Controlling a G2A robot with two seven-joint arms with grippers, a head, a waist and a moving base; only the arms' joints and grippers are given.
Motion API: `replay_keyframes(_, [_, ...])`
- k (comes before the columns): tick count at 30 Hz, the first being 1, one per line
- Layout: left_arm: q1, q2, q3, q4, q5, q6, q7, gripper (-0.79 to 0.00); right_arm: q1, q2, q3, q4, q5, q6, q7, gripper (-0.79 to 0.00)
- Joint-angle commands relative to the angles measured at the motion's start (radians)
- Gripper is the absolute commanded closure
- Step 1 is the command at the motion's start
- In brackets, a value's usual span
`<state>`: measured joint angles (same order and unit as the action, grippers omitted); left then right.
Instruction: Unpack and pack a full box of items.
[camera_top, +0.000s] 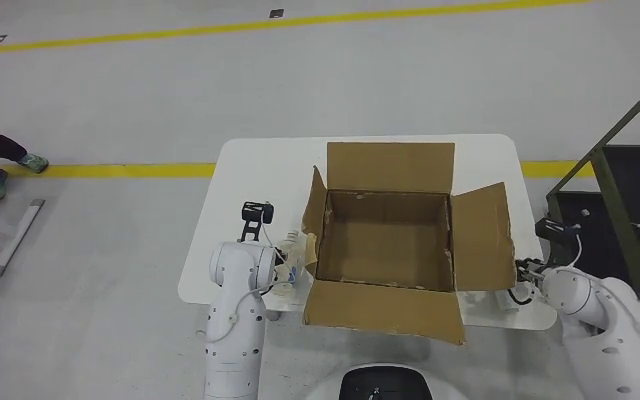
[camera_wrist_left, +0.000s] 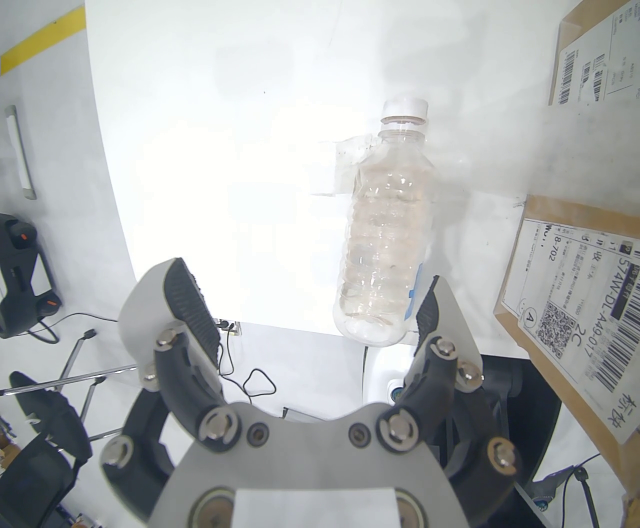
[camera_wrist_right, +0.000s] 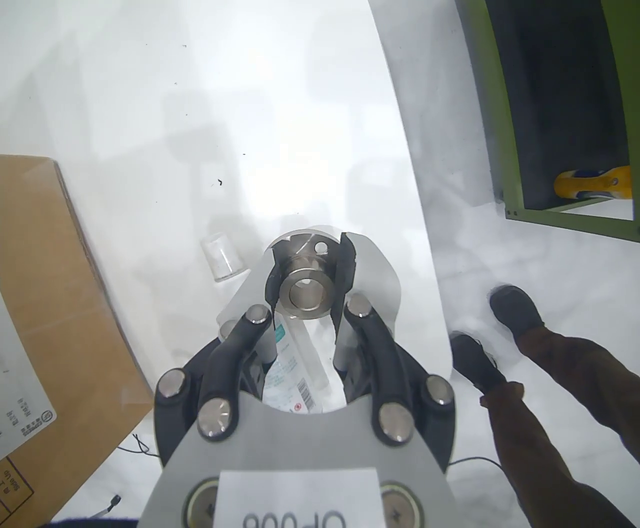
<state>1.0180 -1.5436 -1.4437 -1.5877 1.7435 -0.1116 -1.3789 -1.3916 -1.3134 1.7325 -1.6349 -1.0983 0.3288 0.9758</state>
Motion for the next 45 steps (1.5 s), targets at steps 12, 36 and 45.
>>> replay_keyframes(12, [0.000,0.000,0.000,0.000,0.000,0.000,0.000,-0.785,-0.089,0.000,0.053,-0.176,0.106,-0.052,-0.213,-0.209])
replay_keyframes(36, [0.025,0.003,-0.023,-0.035,-0.065,-0.026,-0.007,-0.785,-0.310,-0.017,0.037,-0.439,0.103,-0.221,-0.764,0.000])
replay_keyframes(45, [0.086,0.021,-0.080,-0.117,-0.072,-0.080,-0.082,-0.785,-0.308,-0.014,0.024,-0.424,0.090,-0.268,-0.717,-0.148])
